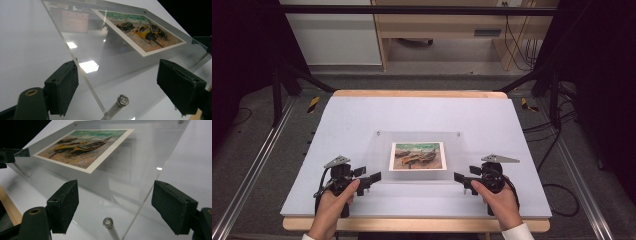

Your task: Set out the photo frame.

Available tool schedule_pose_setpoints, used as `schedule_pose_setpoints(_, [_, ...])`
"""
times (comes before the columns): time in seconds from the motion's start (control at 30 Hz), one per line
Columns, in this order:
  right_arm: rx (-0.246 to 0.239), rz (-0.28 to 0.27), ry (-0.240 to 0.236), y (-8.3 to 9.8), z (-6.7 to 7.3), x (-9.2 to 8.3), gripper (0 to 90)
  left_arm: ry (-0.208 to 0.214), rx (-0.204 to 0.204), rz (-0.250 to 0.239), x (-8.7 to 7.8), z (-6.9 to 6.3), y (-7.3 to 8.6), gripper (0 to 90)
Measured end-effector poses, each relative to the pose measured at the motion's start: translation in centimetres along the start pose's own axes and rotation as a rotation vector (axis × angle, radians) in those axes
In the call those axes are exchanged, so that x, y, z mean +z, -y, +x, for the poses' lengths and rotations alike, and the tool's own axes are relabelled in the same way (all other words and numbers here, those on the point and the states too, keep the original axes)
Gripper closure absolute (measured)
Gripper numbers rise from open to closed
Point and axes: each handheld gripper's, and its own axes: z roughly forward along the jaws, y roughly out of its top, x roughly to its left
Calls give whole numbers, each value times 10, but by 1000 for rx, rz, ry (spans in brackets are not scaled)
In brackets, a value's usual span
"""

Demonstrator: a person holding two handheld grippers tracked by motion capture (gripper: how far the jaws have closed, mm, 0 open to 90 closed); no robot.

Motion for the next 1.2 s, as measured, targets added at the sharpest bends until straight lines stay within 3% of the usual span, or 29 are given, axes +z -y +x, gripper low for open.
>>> schedule_pose_setpoints(0.77, [62, 26, -31, 0, -5, 3, 192, 19, 0, 5, 3, 4, -2, 173])
schedule_pose_setpoints(0.87, [87, 36, -65, 0, -5, 6, 194, 21, 2, 7, 4, 5, -3, 173])
schedule_pose_setpoints(1.03, [101, 38, -70, -1, -7, 9, 198, 25, 3, 9, 4, 6, -3, 173])
schedule_pose_setpoints(1.2, [103, 53, -67, -4, -7, 10, 210, 28, -2, 38, 3, 7, -7, 189])
